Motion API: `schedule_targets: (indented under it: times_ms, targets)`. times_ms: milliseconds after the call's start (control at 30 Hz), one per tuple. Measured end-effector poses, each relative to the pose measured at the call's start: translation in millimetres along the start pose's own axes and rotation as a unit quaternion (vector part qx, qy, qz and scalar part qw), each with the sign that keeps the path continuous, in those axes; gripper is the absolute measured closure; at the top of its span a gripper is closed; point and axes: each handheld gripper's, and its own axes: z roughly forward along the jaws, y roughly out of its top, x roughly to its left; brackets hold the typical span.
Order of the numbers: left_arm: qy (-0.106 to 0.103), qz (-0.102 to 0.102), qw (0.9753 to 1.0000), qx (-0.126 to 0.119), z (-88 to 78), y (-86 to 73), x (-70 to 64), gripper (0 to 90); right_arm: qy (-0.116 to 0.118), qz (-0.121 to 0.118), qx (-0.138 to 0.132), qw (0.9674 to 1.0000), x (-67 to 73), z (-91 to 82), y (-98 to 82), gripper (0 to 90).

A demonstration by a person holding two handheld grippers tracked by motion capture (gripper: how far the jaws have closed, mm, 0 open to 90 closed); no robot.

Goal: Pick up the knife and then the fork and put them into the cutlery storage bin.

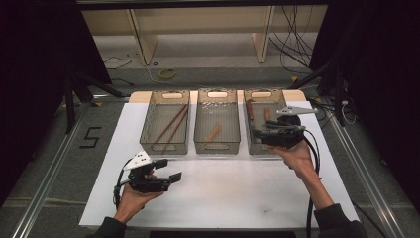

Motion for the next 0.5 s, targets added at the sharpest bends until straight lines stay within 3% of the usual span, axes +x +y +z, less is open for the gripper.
schedule_targets:
  times_ms: [200,500]
  targets:
    - [0.000,0.000,1.0000,-0.001,-0.2,0.1,-0.3,18.7,0.020,-0.017,0.000,0.9996,18.0,-11.9,-16.3,30.3]
    - [0.000,0.001,1.0000,-0.001,-0.7,0.4,-0.5,18.6,0.050,-0.017,-0.016,0.9985,32.7,-24.8,-50.3,28.9]
